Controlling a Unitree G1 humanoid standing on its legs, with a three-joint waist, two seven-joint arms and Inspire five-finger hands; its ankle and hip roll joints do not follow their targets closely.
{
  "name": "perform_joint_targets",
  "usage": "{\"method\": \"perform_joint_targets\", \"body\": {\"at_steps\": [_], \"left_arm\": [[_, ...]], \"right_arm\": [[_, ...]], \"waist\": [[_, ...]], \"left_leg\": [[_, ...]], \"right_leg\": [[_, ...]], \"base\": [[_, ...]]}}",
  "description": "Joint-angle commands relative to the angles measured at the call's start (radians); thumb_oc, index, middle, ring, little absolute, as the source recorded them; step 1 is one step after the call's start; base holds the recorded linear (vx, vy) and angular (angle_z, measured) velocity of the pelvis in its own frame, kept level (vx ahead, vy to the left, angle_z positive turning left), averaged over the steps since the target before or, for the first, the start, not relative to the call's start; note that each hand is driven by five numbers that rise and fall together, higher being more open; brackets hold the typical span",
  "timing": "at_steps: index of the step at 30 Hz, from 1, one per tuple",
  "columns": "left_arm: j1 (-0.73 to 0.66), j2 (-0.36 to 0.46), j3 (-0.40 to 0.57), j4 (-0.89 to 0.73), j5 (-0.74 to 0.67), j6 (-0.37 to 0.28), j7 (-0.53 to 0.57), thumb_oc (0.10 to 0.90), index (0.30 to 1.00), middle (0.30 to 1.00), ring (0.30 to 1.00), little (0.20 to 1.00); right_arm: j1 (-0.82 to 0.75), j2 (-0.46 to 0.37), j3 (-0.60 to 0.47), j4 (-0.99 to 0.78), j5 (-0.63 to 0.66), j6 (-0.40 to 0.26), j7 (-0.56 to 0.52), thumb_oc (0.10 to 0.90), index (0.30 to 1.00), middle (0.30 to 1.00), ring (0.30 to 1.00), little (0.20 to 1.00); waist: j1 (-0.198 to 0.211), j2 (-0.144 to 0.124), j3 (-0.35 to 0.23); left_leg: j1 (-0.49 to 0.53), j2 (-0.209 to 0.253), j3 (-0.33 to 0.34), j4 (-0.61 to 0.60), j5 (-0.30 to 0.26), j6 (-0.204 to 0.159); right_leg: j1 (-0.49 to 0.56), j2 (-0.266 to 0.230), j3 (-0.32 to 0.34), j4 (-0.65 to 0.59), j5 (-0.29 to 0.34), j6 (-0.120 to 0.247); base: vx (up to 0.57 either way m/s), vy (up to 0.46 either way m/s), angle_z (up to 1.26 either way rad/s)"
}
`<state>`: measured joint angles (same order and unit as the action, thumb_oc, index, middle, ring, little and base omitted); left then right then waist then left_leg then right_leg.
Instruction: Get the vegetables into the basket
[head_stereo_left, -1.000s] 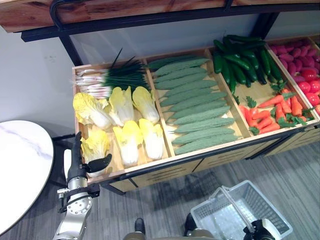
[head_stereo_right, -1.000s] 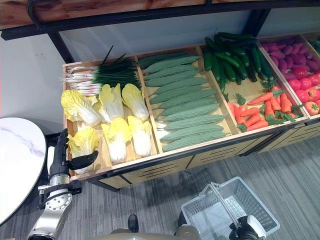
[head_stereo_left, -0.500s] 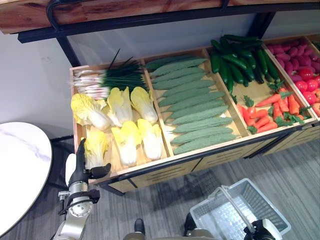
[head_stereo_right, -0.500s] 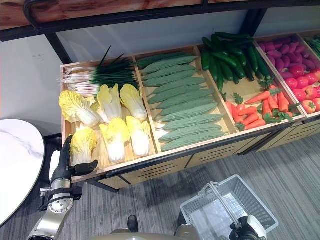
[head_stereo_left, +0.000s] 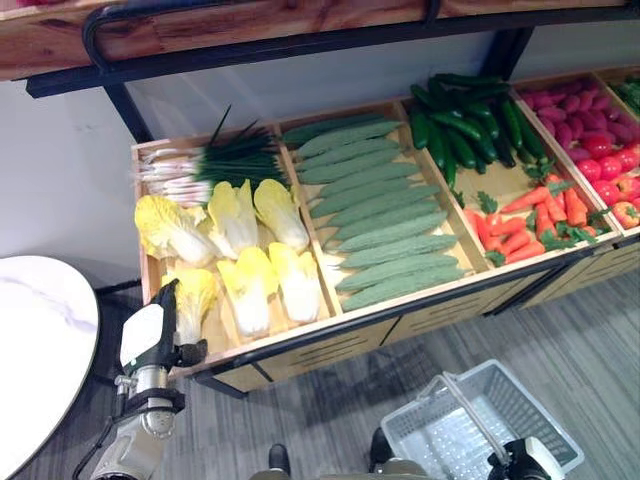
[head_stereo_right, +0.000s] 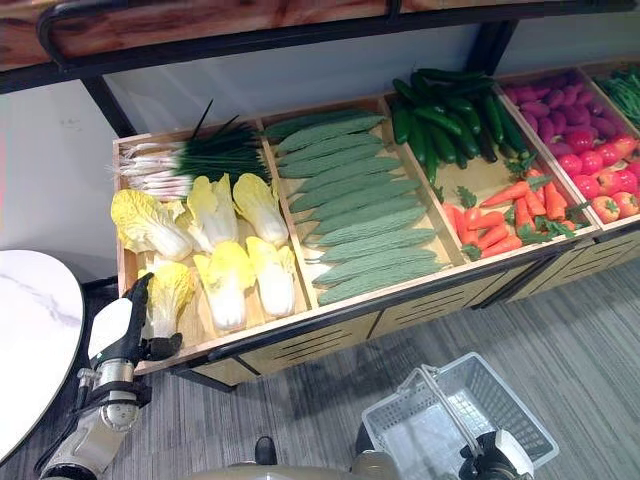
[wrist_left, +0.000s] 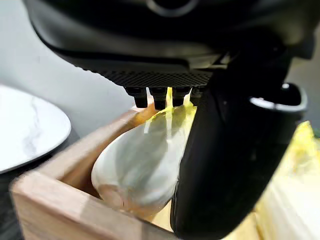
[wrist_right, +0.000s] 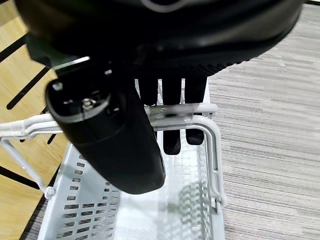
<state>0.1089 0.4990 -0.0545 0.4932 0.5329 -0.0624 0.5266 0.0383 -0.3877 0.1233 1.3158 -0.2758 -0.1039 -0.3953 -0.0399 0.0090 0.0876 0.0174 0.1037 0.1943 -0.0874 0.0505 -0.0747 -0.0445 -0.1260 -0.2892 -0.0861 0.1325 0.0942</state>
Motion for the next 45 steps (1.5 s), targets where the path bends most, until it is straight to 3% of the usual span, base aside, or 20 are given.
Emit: {"method": "perform_joint_targets", "body": {"at_steps": [1, 9, 18, 25, 29, 35, 36, 40, 41, 43, 45], "left_arm": [[-0.012, 0.083, 0.036, 0.067, 0.052, 0.066, 0.067, 0.400, 0.300, 0.300, 0.300, 0.300], [-0.021, 0.040, 0.091, 0.153, -0.036, 0.070, 0.145, 0.400, 0.300, 0.300, 0.300, 0.300], [-0.024, 0.027, 0.152, 0.051, -0.127, 0.031, 0.189, 0.400, 0.300, 0.300, 0.300, 0.300], [-0.048, 0.011, 0.280, -0.273, -0.237, -0.070, 0.259, 0.400, 0.300, 0.300, 0.300, 0.300], [-0.076, 0.004, 0.320, -0.462, -0.233, -0.086, 0.279, 0.400, 0.300, 0.300, 0.300, 0.300], [-0.075, -0.033, 0.335, -0.567, -0.321, -0.142, 0.264, 0.400, 0.300, 0.300, 0.300, 0.300], [-0.084, -0.068, 0.318, -0.599, -0.445, -0.207, 0.235, 0.400, 0.300, 0.300, 0.300, 0.300], [-0.093, -0.141, 0.263, -0.618, -0.866, -0.343, 0.040, 0.400, 0.300, 0.300, 0.300, 0.300], [-0.075, -0.200, 0.236, -0.582, -1.225, -0.374, -0.142, 0.400, 0.300, 0.300, 0.300, 0.300], [-0.043, -0.235, 0.154, -0.611, -1.531, -0.359, -0.351, 0.400, 0.300, 0.300, 0.300, 0.300], [-0.034, -0.243, 0.136, -0.596, -1.569, -0.350, -0.381, 0.400, 0.300, 0.300, 0.300, 0.300]], "right_arm": [[-0.045, -0.011, 0.022, 0.026, 0.010, -0.020, -0.072, 0.400, 0.300, 0.300, 0.300, 0.300], [-0.041, 0.004, 0.028, 0.045, 0.013, -0.018, -0.073, 0.400, 0.300, 0.300, 0.300, 0.300], [-0.033, 0.016, 0.026, 0.049, 0.021, -0.012, -0.076, 0.400, 0.300, 0.300, 0.300, 0.300], [-0.016, 0.024, 0.026, 0.053, 0.012, 0.003, -0.075, 0.400, 0.300, 0.300, 0.300, 0.300], [-0.017, 0.027, 0.038, 0.051, 0.001, 0.001, -0.075, 0.400, 0.300, 0.300, 0.300, 0.300], [-0.017, 0.030, 0.044, 0.056, -0.001, -0.002, -0.072, 0.400, 0.300, 0.300, 0.300, 0.300], [-0.019, 0.027, 0.047, 0.054, -0.002, 0.002, -0.069, 0.400, 0.300, 0.300, 0.300, 0.300], [-0.032, 0.013, 0.046, 0.041, -0.004, 0.023, -0.049, 0.400, 0.300, 0.300, 0.300, 0.300], [-0.040, 0.001, 0.043, 0.022, -0.016, 0.040, -0.021, 0.400, 0.300, 0.300, 0.300, 0.300], [-0.051, -0.008, 0.043, 0.003, -0.044, 0.049, 0.017, 0.400, 0.300, 0.300, 0.300, 0.300], [-0.050, -0.009, 0.041, 0.005, -0.048, 0.045, 0.025, 0.400, 0.300, 0.300, 0.300, 0.300]], "waist": [[0.010, -0.083, 0.011], [0.011, -0.086, 0.009], [0.012, -0.092, 0.004], [0.014, -0.098, -0.005], [0.014, -0.099, -0.008], [0.017, -0.098, -0.007], [0.014, -0.098, -0.006], [0.006, -0.095, -0.002], [-0.001, -0.090, -0.001], [-0.011, -0.085, -0.001], [-0.011, -0.086, -0.002]], "left_leg": [[-0.020, 0.046, -0.031, 0.000, -0.012, -0.058], [-0.018, 0.043, -0.034, 0.000, -0.013, -0.057], [-0.010, 0.043, -0.036, 0.000, -0.014, -0.057], [-0.005, 0.044, -0.039, 0.000, -0.019, -0.058], [-0.002, 0.044, -0.040, 0.000, -0.022, -0.058], [-0.002, 0.042, -0.042, 0.000, -0.022, -0.057], [-0.001, 0.040, -0.041, 0.000, -0.021, -0.055], [0.001, 0.038, -0.040, 0.000, -0.016, -0.053], [0.003, 0.038, -0.036, 0.000, -0.013, -0.053], [0.004, 0.039, -0.030, 0.000, -0.012, -0.052], [0.006, 0.039, -0.028, 0.000, -0.012, -0.052]], "right_leg": [[-0.005, -0.104, 0.072, -0.001, 0.018, 0.117], [-0.002, -0.105, 0.072, -0.001, 0.016, 0.116], [0.006, -0.105, 0.070, -0.001, 0.013, 0.115], [0.014, -0.104, 0.066, -0.001, 0.009, 0.114], [0.014, -0.105, 0.065, -0.001, 0.009, 0.114], [0.016, -0.107, 0.064, -0.001, 0.010, 0.113], [0.016, -0.108, 0.065, -0.001, 0.011, 0.113], [0.017, -0.110, 0.068, -0.001, 0.016, 0.112], [0.014, -0.111, 0.074, -0.001, 0.020, 0.111], [0.009, -0.108, 0.084, -0.001, 0.023, 0.110], [0.008, -0.106, 0.089, -0.001, 0.023, 0.109]], "base": [[0.02, 0.012, -0.08], [0.01, 0.001, -0.02], [0.00, 0.000, 0.00], [0.00, 0.000, 0.00], [0.00, 0.000, 0.00], [0.00, 0.000, 0.00], [0.00, 0.000, 0.00], [-0.01, 0.011, 0.00], [-0.03, 0.052, -0.04], [-0.02, 0.041, -0.07], [0.00, 0.007, -0.09]]}}
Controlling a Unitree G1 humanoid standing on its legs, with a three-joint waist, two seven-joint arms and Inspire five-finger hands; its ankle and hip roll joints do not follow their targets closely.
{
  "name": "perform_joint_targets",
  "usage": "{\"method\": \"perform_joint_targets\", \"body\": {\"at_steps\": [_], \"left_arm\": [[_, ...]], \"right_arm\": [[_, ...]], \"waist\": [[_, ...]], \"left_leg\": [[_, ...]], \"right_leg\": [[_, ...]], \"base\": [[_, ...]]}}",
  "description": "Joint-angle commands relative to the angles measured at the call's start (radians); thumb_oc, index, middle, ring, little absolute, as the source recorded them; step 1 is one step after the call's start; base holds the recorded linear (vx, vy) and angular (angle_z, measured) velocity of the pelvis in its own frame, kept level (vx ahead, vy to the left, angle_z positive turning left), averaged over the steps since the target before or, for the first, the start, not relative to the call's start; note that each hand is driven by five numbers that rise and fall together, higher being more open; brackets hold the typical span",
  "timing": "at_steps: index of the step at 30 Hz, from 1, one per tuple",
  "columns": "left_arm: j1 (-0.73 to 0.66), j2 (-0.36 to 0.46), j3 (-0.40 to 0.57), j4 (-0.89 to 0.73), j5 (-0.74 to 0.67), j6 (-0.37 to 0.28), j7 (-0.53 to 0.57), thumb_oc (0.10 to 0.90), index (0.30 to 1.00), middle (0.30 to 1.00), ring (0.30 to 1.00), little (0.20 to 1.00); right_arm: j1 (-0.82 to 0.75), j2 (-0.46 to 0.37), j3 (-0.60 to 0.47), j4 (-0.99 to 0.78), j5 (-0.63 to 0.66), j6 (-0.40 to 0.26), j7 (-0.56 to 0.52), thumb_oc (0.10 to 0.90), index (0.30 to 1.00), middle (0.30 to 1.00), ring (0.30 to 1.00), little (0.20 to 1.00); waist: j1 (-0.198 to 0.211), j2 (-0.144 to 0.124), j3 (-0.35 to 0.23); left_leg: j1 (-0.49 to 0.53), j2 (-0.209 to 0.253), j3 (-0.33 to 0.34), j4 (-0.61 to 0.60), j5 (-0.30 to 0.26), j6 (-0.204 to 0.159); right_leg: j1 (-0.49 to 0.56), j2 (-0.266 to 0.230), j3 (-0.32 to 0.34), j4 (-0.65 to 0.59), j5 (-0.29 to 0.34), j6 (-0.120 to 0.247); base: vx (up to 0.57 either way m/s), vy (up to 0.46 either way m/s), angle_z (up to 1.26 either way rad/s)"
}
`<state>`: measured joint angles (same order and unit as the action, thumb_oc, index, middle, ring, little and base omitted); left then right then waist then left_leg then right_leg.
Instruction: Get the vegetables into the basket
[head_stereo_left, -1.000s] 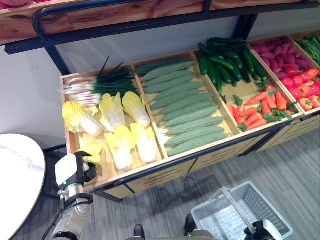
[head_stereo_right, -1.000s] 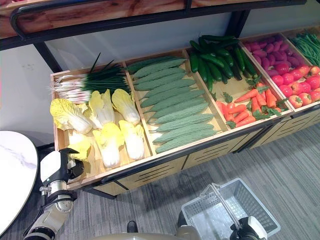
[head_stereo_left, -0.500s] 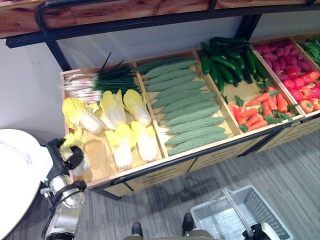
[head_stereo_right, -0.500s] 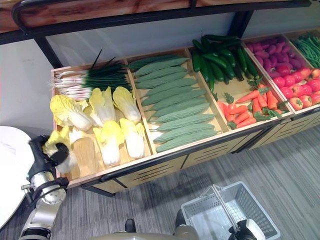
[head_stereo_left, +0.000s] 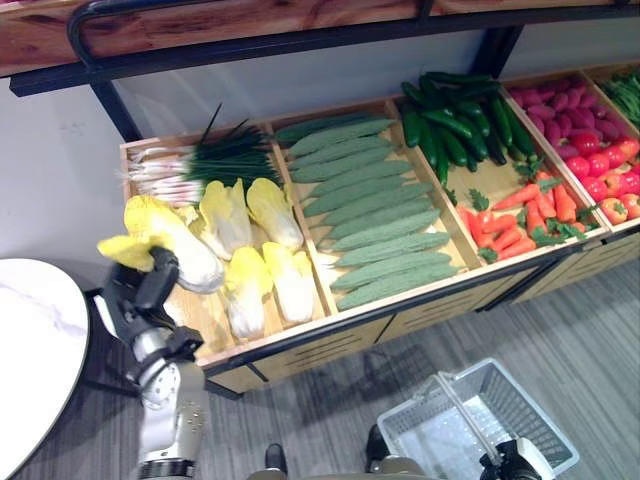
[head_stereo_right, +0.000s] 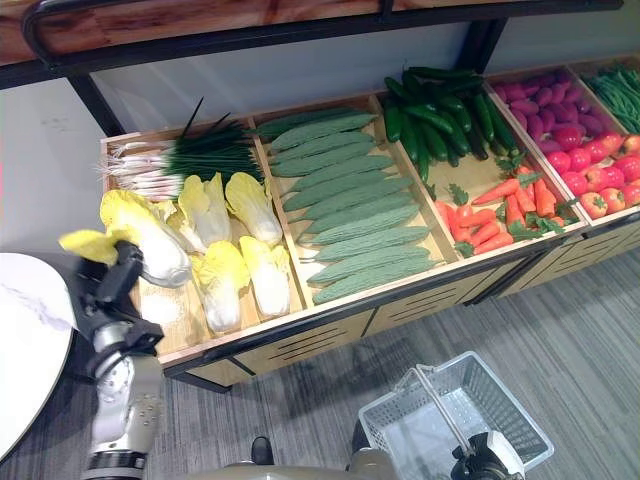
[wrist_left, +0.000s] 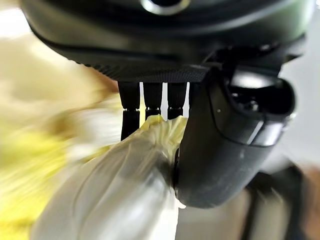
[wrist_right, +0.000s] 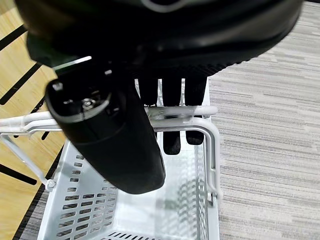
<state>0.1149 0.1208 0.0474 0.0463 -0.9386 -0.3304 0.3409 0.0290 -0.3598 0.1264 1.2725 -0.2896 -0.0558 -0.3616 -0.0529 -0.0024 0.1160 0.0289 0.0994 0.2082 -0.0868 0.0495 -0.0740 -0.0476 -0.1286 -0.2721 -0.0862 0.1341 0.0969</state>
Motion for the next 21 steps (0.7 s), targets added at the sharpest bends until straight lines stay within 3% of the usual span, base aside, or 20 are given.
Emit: {"method": "perform_joint_targets", "body": {"at_steps": [1, 8, 13, 14, 17, 19, 21], "left_arm": [[-0.040, 0.132, 0.023, -0.141, -0.121, -0.078, -0.213, 0.400, 0.300, 0.300, 0.300, 0.300], [-0.046, 0.089, -0.036, -0.094, -0.267, -0.065, -0.311, 0.400, 0.300, 0.300, 0.300, 0.300], [-0.042, 0.093, -0.061, -0.093, -0.260, -0.055, -0.321, 0.400, 0.300, 0.300, 0.300, 0.300], [-0.029, 0.097, -0.111, -0.139, -0.229, -0.043, -0.326, 0.400, 0.300, 0.300, 0.300, 0.300], [-0.010, 0.117, -0.140, -0.177, -0.204, -0.030, -0.348, 0.400, 0.300, 0.300, 0.300, 0.300], [-0.010, 0.142, -0.166, -0.218, -0.190, -0.021, -0.374, 0.400, 0.300, 0.300, 0.300, 0.300], [-0.016, 0.157, -0.172, -0.226, -0.195, -0.017, -0.389, 0.400, 0.300, 0.300, 0.300, 0.300]], "right_arm": [[-0.041, -0.036, 0.036, 0.048, -0.034, -0.004, -0.008, 0.400, 0.300, 0.300, 0.300, 0.300], [-0.042, -0.028, 0.035, 0.052, -0.032, -0.013, -0.003, 0.400, 0.300, 0.300, 0.300, 0.300], [-0.042, -0.027, 0.027, 0.066, -0.032, -0.012, -0.008, 0.400, 0.300, 0.300, 0.300, 0.300], [-0.040, -0.022, 0.026, 0.068, -0.031, -0.011, -0.016, 0.400, 0.300, 0.300, 0.300, 0.300], [-0.037, -0.023, 0.016, 0.076, -0.027, -0.014, -0.018, 0.400, 0.300, 0.300, 0.300, 0.300], [-0.044, -0.032, 0.003, 0.078, -0.020, -0.015, -0.026, 0.400, 0.300, 0.300, 0.300, 0.300], [-0.046, -0.035, -0.007, 0.072, -0.013, -0.014, -0.032, 0.400, 0.300, 0.300, 0.300, 0.300]], "waist": [[0.001, -0.075, -0.030], [-0.004, -0.079, -0.028], [-0.004, -0.076, -0.028], [-0.005, -0.076, -0.028], [-0.002, -0.077, -0.027], [0.005, -0.095, 0.001], [0.007, -0.103, 0.016]], "left_leg": [[-0.005, 0.044, -0.041, 0.000, -0.011, -0.052], [0.002, 0.044, -0.036, 0.000, -0.012, -0.050], [0.008, 0.043, -0.032, 0.000, -0.015, -0.047], [0.016, 0.042, -0.029, 0.000, -0.019, -0.044], [0.035, 0.039, -0.021, 0.000, -0.020, -0.036], [-0.024, 0.029, -0.029, 0.125, -0.055, -0.032], [-0.057, 0.020, -0.027, 0.165, -0.077, -0.026]], "right_leg": [[0.011, -0.102, 0.073, -0.001, 0.022, 0.106], [0.012, -0.100, 0.081, -0.001, 0.020, 0.104], [0.014, -0.100, 0.085, -0.001, 0.019, 0.105], [0.019, -0.099, 0.087, -0.001, 0.015, 0.104], [0.028, -0.100, 0.091, -0.001, 0.011, 0.106], [0.032, -0.115, 0.099, -0.001, 0.017, 0.102], [0.021, -0.120, 0.108, -0.001, 0.026, 0.106]], "base": [[0.00, -0.004, -0.07], [0.00, -0.003, -0.06], [0.01, 0.001, -0.04], [0.04, 0.005, -0.03], [0.02, 0.014, -0.06], [-0.08, 0.026, -0.18], [-0.08, 0.051, -0.11]]}}
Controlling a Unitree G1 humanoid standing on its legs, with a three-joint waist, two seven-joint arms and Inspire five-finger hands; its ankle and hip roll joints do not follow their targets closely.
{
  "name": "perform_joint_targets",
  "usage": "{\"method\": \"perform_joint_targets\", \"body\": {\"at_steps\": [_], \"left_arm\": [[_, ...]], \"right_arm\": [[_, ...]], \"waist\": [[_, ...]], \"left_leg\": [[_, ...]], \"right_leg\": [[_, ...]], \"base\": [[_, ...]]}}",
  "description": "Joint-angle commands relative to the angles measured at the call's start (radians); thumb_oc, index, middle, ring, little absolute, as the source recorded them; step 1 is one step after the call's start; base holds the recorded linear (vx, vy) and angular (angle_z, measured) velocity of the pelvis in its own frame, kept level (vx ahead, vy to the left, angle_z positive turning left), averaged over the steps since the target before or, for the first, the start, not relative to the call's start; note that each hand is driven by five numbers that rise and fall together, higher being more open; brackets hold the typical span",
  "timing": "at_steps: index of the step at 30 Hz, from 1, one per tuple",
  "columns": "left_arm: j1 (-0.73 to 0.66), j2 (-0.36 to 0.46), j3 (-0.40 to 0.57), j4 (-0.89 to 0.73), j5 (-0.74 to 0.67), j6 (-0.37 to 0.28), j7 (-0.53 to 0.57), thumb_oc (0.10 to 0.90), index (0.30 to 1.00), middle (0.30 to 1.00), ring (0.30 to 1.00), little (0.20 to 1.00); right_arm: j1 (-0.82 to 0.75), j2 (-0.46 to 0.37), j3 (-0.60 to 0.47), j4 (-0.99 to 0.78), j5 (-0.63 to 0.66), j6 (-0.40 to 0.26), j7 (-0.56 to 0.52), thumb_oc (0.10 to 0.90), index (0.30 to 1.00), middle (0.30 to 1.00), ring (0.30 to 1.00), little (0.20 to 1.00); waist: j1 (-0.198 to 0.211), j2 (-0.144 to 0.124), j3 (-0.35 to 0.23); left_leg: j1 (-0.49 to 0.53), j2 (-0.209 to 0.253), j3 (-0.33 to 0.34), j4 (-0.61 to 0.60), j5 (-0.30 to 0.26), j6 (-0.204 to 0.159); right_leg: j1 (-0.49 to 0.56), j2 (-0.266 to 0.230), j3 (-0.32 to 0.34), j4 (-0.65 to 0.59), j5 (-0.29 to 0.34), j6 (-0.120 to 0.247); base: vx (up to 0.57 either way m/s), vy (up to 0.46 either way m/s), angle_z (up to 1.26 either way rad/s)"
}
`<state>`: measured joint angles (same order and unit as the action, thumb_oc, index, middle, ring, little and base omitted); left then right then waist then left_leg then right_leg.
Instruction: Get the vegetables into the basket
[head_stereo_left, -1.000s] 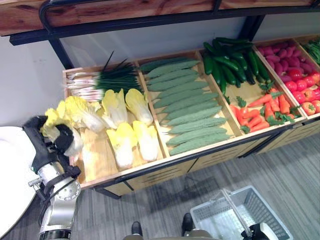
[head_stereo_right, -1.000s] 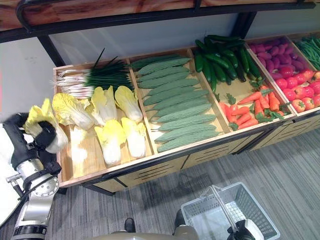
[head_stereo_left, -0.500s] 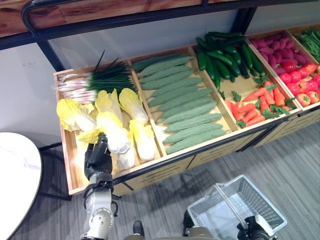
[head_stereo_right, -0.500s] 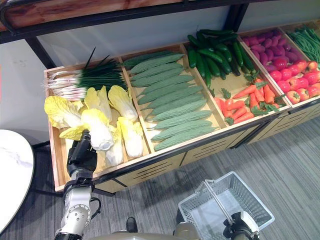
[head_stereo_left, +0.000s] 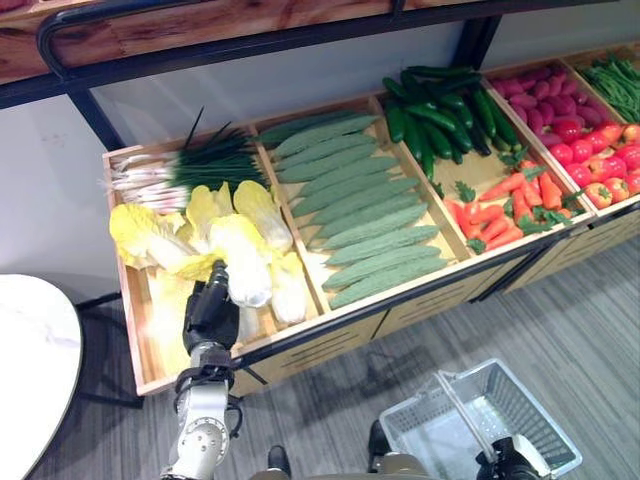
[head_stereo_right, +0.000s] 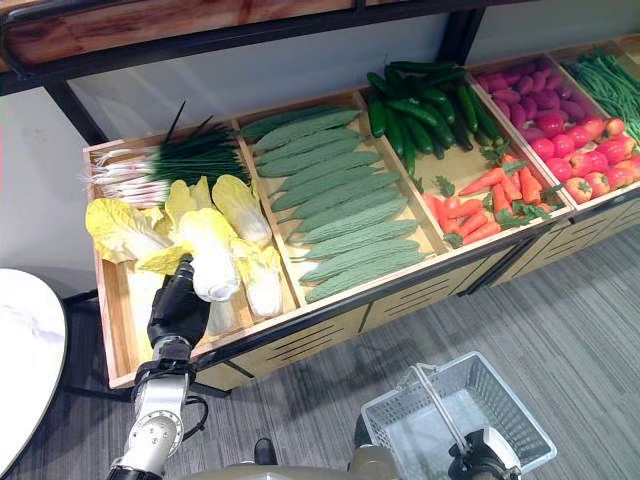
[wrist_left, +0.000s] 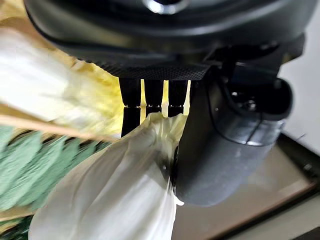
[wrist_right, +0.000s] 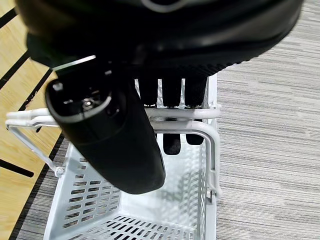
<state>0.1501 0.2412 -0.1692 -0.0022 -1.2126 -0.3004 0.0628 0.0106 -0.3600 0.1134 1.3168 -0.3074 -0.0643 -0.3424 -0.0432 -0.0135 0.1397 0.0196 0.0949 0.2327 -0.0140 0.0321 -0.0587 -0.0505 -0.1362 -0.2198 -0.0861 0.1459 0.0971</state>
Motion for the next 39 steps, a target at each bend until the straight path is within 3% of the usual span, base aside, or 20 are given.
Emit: {"method": "perform_joint_targets", "body": {"at_steps": [1, 3, 4, 5, 6, 7, 8, 10, 13, 14, 15, 18, 19, 23, 27, 34, 39], "left_arm": [[-0.051, 0.036, 0.045, -0.178, 0.079, -0.047, -0.111, 0.400, 0.300, 0.300, 0.300, 0.300], [-0.079, 0.064, -0.012, -0.175, 0.096, -0.043, -0.113, 0.400, 0.300, 0.300, 0.300, 0.300], [-0.080, 0.072, -0.004, -0.170, 0.089, -0.037, -0.118, 0.400, 0.300, 0.300, 0.300, 0.300], [-0.079, 0.096, 0.009, -0.162, 0.085, -0.037, -0.123, 0.400, 0.300, 0.300, 0.300, 0.300], [-0.081, 0.100, 0.016, -0.154, 0.085, -0.035, -0.125, 0.400, 0.300, 0.300, 0.300, 0.300], [-0.087, 0.109, 0.039, -0.111, 0.071, -0.038, -0.129, 0.400, 0.300, 0.300, 0.300, 0.300], [-0.098, 0.119, 0.075, -0.066, 0.074, -0.045, -0.119, 0.400, 0.300, 0.300, 0.300, 0.300], [-0.106, 0.119, 0.085, -0.040, 0.077, -0.048, -0.115, 0.400, 0.300, 0.300, 0.300, 0.300], [-0.110, 0.112, 0.123, 0.024, 0.074, -0.030, -0.117, 0.400, 0.300, 0.300, 0.300, 0.300], [-0.108, 0.107, 0.127, 0.029, 0.075, -0.027, -0.117, 0.400, 0.300, 0.300, 0.300, 0.300], [-0.097, 0.095, 0.146, 0.031, 0.076, -0.019, -0.129, 0.400, 0.300, 0.300, 0.300, 0.300], [-0.086, 0.090, 0.155, 0.031, 0.089, -0.011, -0.133, 0.400, 0.300, 0.300, 0.300, 0.300], [-0.085, 0.089, 0.160, 0.037, 0.101, -0.008, -0.135, 0.400, 0.300, 0.300, 0.300, 0.300], [-0.100, 0.071, 0.172, 0.060, 0.099, -0.009, -0.128, 0.400, 0.300, 0.300, 0.300, 0.300], [-0.101, 0.052, 0.174, 0.071, 0.093, -0.008, -0.126, 0.400, 0.300, 0.300, 0.300, 0.300], [-0.118, 0.033, 0.146, 0.072, 0.076, -0.002, -0.125, 0.400, 0.300, 0.300, 0.300, 0.300], [-0.165, 0.014, 0.099, 0.072, 0.057, 0.004, -0.130, 0.400, 0.300, 0.300, 0.300, 0.300]], "right_arm": [[-0.028, -0.035, 0.006, 0.028, 0.005, -0.006, -0.052, 0.400, 0.300, 0.300, 0.300, 0.300], [-0.022, -0.044, -0.003, 0.018, 0.009, -0.002, -0.046, 0.400, 0.300, 0.300, 0.300, 0.300], [-0.021, -0.046, -0.005, 0.012, 0.010, 0.000, -0.044, 0.400, 0.300, 0.300, 0.300, 0.300], [-0.017, -0.050, -0.014, 0.007, 0.013, 0.006, -0.040, 0.400, 0.300, 0.300, 0.300, 0.300], [-0.018, -0.049, -0.016, 0.010, 0.016, 0.008, -0.038, 0.400, 0.300, 0.300, 0.300, 0.300], [-0.025, -0.047, -0.022, 0.008, 0.023, 0.013, -0.037, 0.400, 0.300, 0.300, 0.300, 0.300], [-0.029, -0.043, -0.022, -0.001, 0.026, 0.015, -0.034, 0.400, 0.300, 0.300, 0.300, 0.300], [-0.033, -0.038, -0.015, -0.003, 0.031, 0.012, -0.028, 0.400, 0.300, 0.300, 0.300, 0.300], [-0.039, -0.039, -0.017, 0.008, 0.032, 0.013, -0.025, 0.400, 0.300, 0.300, 0.300, 0.300], [-0.037, -0.042, -0.027, 0.019, 0.037, 0.014, -0.027, 0.400, 0.300, 0.300, 0.300, 0.300], [-0.038, -0.049, -0.033, 0.024, 0.033, 0.014, -0.028, 0.400, 0.300, 0.300, 0.300, 0.300], [-0.043, -0.055, -0.040, 0.030, 0.034, 0.016, -0.027, 0.400, 0.300, 0.300, 0.300, 0.300], [-0.042, -0.057, -0.038, 0.027, 0.035, 0.014, -0.025, 0.400, 0.300, 0.300, 0.300, 0.300], [-0.030, -0.050, -0.045, 0.021, 0.041, 0.011, -0.031, 0.400, 0.300, 0.300, 0.300, 0.300], [-0.013, -0.053, -0.064, 0.008, 0.056, 0.011, -0.043, 0.400, 0.300, 0.300, 0.300, 0.300], [0.025, -0.093, -0.119, 0.003, 0.093, 0.019, -0.075, 0.400, 0.300, 0.300, 0.300, 0.300], [0.043, -0.118, -0.122, -0.027, 0.096, 0.016, -0.093, 0.400, 0.300, 0.300, 0.300, 0.300]], "waist": [[-0.003, -0.092, -0.008], [-0.019, -0.102, 0.006], [-0.023, -0.105, 0.011], [-0.038, -0.113, 0.021], [-0.042, -0.115, 0.024], [-0.050, -0.119, 0.028], [-0.056, -0.114, 0.034], [-0.056, -0.112, 0.036], [-0.033, -0.091, 0.031], [-0.025, -0.076, 0.026], [-0.005, -0.066, 0.004], [0.010, -0.067, -0.014], [0.017, -0.078, -0.030], [0.011, -0.086, -0.030], [-0.002, -0.079, -0.034], [-0.043, -0.044, -0.029], [-0.073, -0.007, -0.013]], "left_leg": [[-0.048, 0.025, -0.051, 0.092, -0.060, -0.042], [-0.059, -0.003, -0.030, 0.118, -0.088, -0.016], [-0.061, -0.011, -0.023, 0.117, -0.090, -0.011], [-0.059, -0.032, -0.003, 0.110, -0.094, 0.001], [-0.058, -0.037, 0.008, 0.106, -0.093, 0.004], [-0.054, -0.037, 0.032, 0.099, -0.090, 0.004], [-0.049, -0.026, 0.055, 0.097, -0.088, 0.006], [-0.050, -0.020, 0.072, 0.095, -0.088, 0.010], [-0.042, -0.005, 0.146, 0.056, -0.060, 0.029], [-0.027, -0.002, 0.151, 0.042, -0.074, 0.027], [-0.021, 0.005, 0.209, 0.028, -0.063, 0.031], [-0.019, 0.012, 0.261, 0.025, -0.055, 0.032], [-0.016, 0.011, 0.293, 0.023, -0.051, 0.024], [-0.007, 0.044, 0.331, 0.051, -0.034, -0.005], [-0.011, 0.074, 0.345, 0.052, -0.005, -0.031], [-0.002, 0.127, 0.367, 0.032, 0.070, -0.080], [-0.003, 0.182, 0.358, 0.039, 0.142, -0.124]], "right_leg": [[0.024, -0.113, 0.056, -0.001, 0.014, 0.106], [-0.021, -0.139, 0.092, 0.039, 0.058, 0.127], [-0.036, -0.148, 0.102, 0.053, 0.079, 0.133], [-0.067, -0.166, 0.126, 0.060, 0.150, 0.151], [-0.081, -0.169, 0.140, 0.055, 0.179, 0.159], [-0.109, -0.171, 0.163, 0.051, 0.234, 0.165], [-0.128, -0.163, 0.168, 0.054, 0.245, 0.165], [-0.142, -0.156, 0.166, 0.065, 0.230, 0.165], [-0.118, -0.148, 0.056, 0.176, 0.109, 0.134], [-0.090, -0.145, 0.028, 0.231, 0.056, 0.138], [-0.040, -0.170, -0.050, 0.298, 0.015, 0.128], [0.003, -0.188, -0.083, 0.328, 0.018, 0.133], [0.040, -0.180, -0.097, 0.269, 0.011, 0.137], [0.066, -0.137, -0.112, 0.165, -0.066, 0.115], [0.102, -0.095, -0.114, 0.084, -0.093, 0.099], [0.126, -0.034, -0.088, 0.036, -0.127, 0.067], [0.124, 0.019, -0.072, 0.073, -0.177, 0.021]], "base": [[-0.07, 0.161, -0.05], [-0.10, 0.223, -0.18], [-0.12, 0.239, -0.38], [-0.12, 0.216, -0.31], [-0.14, 0.198, -0.27], [-0.13, 0.124, -0.18], [-0.14, 0.119, -0.70], [-0.11, 0.114, -1.17], [-0.13, 0.196, -0.63], [-0.08, 0.182, -1.06], [-0.04, 0.131, -1.16], [-0.06, -0.005, -1.11], [0.00, -0.103, -0.47], [0.01, -0.177, -0.83], [-0.01, -0.189, -0.25], [-0.03, -0.164, -0.21], [-0.05, -0.227, -0.14]]}}
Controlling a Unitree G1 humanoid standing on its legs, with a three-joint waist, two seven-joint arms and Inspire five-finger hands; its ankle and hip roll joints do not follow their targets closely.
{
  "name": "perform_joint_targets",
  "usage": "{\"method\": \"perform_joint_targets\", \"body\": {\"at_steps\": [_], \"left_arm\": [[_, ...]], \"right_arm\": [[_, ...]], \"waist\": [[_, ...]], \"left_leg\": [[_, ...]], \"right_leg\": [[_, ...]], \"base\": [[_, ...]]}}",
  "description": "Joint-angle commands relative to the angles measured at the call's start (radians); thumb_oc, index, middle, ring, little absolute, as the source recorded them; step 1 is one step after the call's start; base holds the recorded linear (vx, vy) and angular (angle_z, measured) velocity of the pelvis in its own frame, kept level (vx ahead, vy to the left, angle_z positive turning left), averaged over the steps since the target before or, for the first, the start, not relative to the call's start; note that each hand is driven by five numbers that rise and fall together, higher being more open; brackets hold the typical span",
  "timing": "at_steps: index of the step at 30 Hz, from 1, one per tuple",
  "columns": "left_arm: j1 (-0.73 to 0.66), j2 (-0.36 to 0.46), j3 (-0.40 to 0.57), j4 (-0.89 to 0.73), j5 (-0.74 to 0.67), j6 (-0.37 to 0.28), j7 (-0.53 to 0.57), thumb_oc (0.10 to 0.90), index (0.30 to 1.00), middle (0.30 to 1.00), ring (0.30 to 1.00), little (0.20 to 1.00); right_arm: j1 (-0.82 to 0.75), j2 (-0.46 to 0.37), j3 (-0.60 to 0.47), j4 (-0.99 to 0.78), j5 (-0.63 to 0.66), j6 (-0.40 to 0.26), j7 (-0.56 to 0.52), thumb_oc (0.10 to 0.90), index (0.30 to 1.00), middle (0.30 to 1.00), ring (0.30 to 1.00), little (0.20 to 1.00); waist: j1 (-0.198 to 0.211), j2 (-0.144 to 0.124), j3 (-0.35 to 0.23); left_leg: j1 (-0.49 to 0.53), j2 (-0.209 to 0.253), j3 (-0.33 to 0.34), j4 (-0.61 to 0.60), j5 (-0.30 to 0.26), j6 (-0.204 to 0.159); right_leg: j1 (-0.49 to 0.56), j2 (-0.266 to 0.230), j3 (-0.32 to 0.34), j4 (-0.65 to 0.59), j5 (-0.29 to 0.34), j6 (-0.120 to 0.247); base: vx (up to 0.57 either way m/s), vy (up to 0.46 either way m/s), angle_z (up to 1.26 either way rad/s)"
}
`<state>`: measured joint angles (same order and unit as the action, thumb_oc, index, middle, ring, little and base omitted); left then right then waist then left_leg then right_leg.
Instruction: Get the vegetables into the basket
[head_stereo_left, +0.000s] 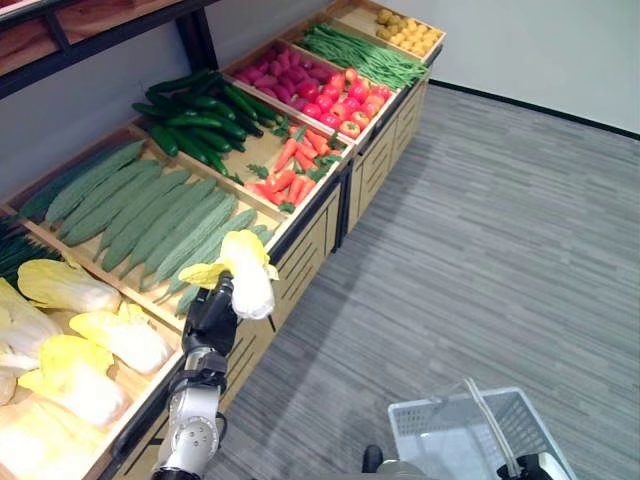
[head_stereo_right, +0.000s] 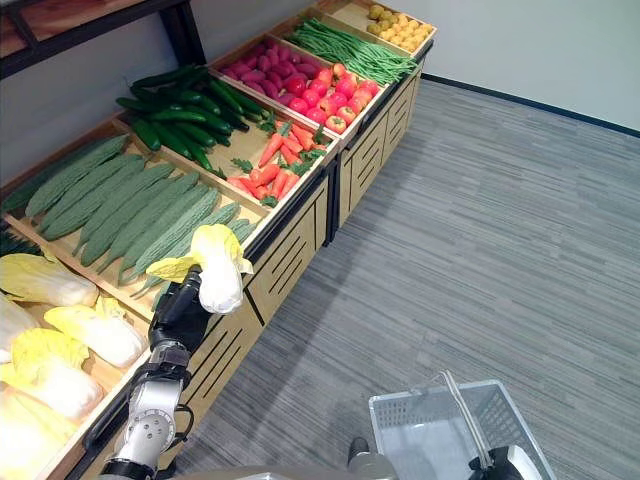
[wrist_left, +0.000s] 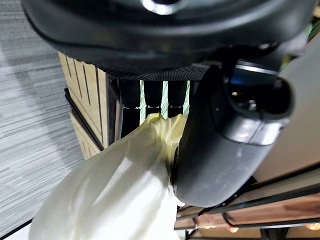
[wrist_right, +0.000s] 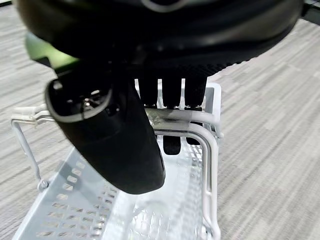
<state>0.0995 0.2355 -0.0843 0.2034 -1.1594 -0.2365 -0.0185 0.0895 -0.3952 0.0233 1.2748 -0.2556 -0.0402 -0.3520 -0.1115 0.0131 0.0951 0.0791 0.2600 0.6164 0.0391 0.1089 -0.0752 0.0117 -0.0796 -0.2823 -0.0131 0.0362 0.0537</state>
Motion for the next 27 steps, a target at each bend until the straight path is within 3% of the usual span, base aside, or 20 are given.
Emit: {"method": "perform_joint_targets", "body": {"at_steps": [1, 2, 3, 4, 5, 6, 8, 9, 14, 19, 23, 24, 26, 27], "left_arm": [[-0.127, 0.014, 0.007, -0.125, -0.003, -0.057, -0.054, 0.400, 0.300, 0.300, 0.300, 0.300], [-0.126, 0.013, -0.003, -0.130, 0.002, -0.061, -0.057, 0.400, 0.300, 0.300, 0.300, 0.300], [-0.125, 0.011, -0.006, -0.131, 0.007, -0.058, -0.063, 0.400, 0.300, 0.300, 0.300, 0.300], [-0.118, -0.004, -0.015, -0.136, 0.011, -0.063, -0.067, 0.400, 0.300, 0.300, 0.300, 0.300], [-0.118, -0.004, -0.014, -0.136, 0.011, -0.063, -0.067, 0.400, 0.300, 0.300, 0.300, 0.300], [-0.111, -0.014, -0.013, -0.141, 0.015, -0.073, -0.067, 0.400, 0.300, 0.300, 0.300, 0.300], [-0.111, -0.016, -0.027, -0.164, 0.012, -0.104, -0.074, 0.400, 0.300, 0.300, 0.300, 0.300], [-0.105, -0.013, -0.023, -0.177, 0.008, -0.104, -0.079, 0.400, 0.300, 0.300, 0.300, 0.300], [-0.097, -0.001, -0.036, -0.205, -0.010, -0.105, -0.098, 0.400, 0.300, 0.300, 0.300, 0.300], [-0.076, 0.032, -0.037, -0.240, -0.009, -0.106, -0.107, 0.400, 0.300, 0.300, 0.300, 0.300], [-0.060, 0.067, -0.030, -0.235, 0.016, -0.105, -0.118, 0.400, 0.300, 0.300, 0.300, 0.300], [-0.059, 0.079, -0.037, -0.234, 0.019, -0.104, -0.120, 0.400, 0.300, 0.300, 0.300, 0.300], [-0.064, 0.096, -0.035, -0.228, 0.031, -0.096, -0.118, 0.400, 0.300, 0.300, 0.300, 0.300], [-0.061, 0.108, -0.038, -0.226, 0.038, -0.087, -0.120, 0.400, 0.300, 0.300, 0.300, 0.300]], "right_arm": [[-0.036, -0.086, -0.033, 0.008, 0.053, -0.012, -0.090, 0.400, 0.300, 0.300, 0.300, 0.300], [-0.039, -0.087, -0.029, 0.003, 0.053, -0.014, -0.091, 0.400, 0.300, 0.300, 0.300, 0.300], [-0.052, -0.097, -0.018, 0.001, 0.049, -0.013, -0.089, 0.400, 0.300, 0.300, 0.300, 0.300], [-0.076, -0.105, 0.000, 0.010, 0.046, -0.013, -0.089, 0.400, 0.300, 0.300, 0.300, 0.300], [-0.077, -0.105, 0.000, 0.011, 0.046, -0.013, -0.089, 0.400, 0.300, 0.300, 0.300, 0.300], [-0.092, -0.110, 0.009, 0.017, 0.045, -0.013, -0.090, 0.400, 0.300, 0.300, 0.300, 0.300], [-0.138, -0.124, 0.054, 0.041, 0.027, -0.013, -0.088, 0.400, 0.300, 0.300, 0.300, 0.300], [-0.150, -0.129, 0.069, 0.047, 0.020, -0.015, -0.082, 0.400, 0.300, 0.300, 0.300, 0.300], [-0.149, -0.124, 0.073, 0.056, 0.018, -0.018, -0.073, 0.400, 0.300, 0.300, 0.300, 0.300], [-0.170, -0.105, 0.091, 0.072, 0.006, -0.016, -0.060, 0.400, 0.300, 0.300, 0.300, 0.300], [-0.197, -0.083, 0.104, 0.074, -0.005, -0.023, -0.059, 0.400, 0.300, 0.300, 0.300, 0.300], [-0.202, -0.086, 0.105, 0.074, -0.011, -0.022, -0.060, 0.400, 0.300, 0.300, 0.300, 0.300], [-0.209, -0.094, 0.105, 0.075, -0.014, -0.021, -0.057, 0.400, 0.300, 0.300, 0.300, 0.300], [-0.217, -0.107, 0.100, 0.081, -0.017, -0.018, -0.056, 0.400, 0.300, 0.300, 0.300, 0.300]], "waist": [[-0.004, -0.029, 0.044], [-0.002, -0.031, 0.051], [0.015, -0.030, 0.060], [0.045, -0.037, 0.064], [0.044, -0.037, 0.061], [0.060, -0.042, 0.064], [0.094, -0.041, 0.061], [0.104, -0.041, 0.063], [0.101, -0.045, 0.040], [0.101, -0.069, 0.024], [0.103, -0.083, 0.029], [0.107, -0.084, 0.033], [0.123, -0.077, 0.039], [0.134, -0.065, 0.035]], "left_leg": [[-0.083, 0.047, -0.063, 0.038, 0.100, -0.133], [-0.099, 0.050, -0.101, 0.078, 0.096, -0.137], [-0.124, 0.023, -0.188, 0.095, 0.102, -0.110], [-0.162, -0.072, -0.392, 0.064, 0.030, -0.072], [-0.166, -0.073, -0.393, 0.064, 0.031, -0.071], [-0.176, -0.106, -0.483, 0.043, -0.005, -0.058], [-0.215, -0.189, -0.740, 0.000, -0.023, -0.040], [-0.216, -0.216, -0.780, 0.006, -0.037, -0.034], [-0.173, -0.219, -0.728, -0.036, -0.051, -0.009], [-0.144, -0.247, -0.638, -0.028, -0.098, 0.035], [-0.130, -0.270, -0.540, -0.038, -0.116, 0.059], [-0.127, -0.270, -0.528, -0.041, -0.113, 0.063], [-0.121, -0.256, -0.503, -0.056, -0.108, 0.065], [-0.113, -0.240, -0.480, -0.078, -0.094, 0.060]], "right_leg": [[0.069, -0.016, 0.000, -0.003, -0.075, 0.046], [0.067, -0.011, 0.012, -0.002, -0.077, 0.038], [0.047, -0.006, 0.035, 0.000, -0.060, 0.029], [0.033, -0.016, 0.091, -0.014, -0.048, 0.038], [0.030, -0.017, 0.090, -0.014, -0.046, 0.038], [0.023, -0.021, 0.128, -0.013, -0.038, 0.044], [-0.011, -0.005, 0.247, -0.006, -0.021, 0.051], [-0.020, 0.001, 0.276, 0.004, -0.022, 0.052], [-0.022, -0.012, 0.305, 0.014, -0.025, 0.065], [-0.051, -0.051, 0.368, 0.026, -0.005, 0.103], [-0.120, -0.088, 0.410, 0.020, 0.082, 0.162], [-0.138, -0.088, 0.401, 0.035, 0.094, 0.164], [-0.149, -0.111, 0.306, 0.084, 0.089, 0.156], [-0.130, -0.149, 0.192, 0.114, 0.088, 0.150]], "base": [[-0.04, -0.256, -0.11], [-0.10, -0.209, -0.12], [-0.09, -0.062, -0.37], [-0.08, -0.008, -0.78], [0.01, -0.006, -1.30], [0.06, 0.006, -1.39], [0.10, 0.050, -1.33], [0.08, 0.080, -1.29], [0.06, 0.160, -0.94], [0.02, 0.211, -0.39], [-0.08, 0.231, -0.66], [-0.09, 0.150, -0.84], [-0.07, 0.051, -0.99], [-0.05, 0.032, -0.69]]}}
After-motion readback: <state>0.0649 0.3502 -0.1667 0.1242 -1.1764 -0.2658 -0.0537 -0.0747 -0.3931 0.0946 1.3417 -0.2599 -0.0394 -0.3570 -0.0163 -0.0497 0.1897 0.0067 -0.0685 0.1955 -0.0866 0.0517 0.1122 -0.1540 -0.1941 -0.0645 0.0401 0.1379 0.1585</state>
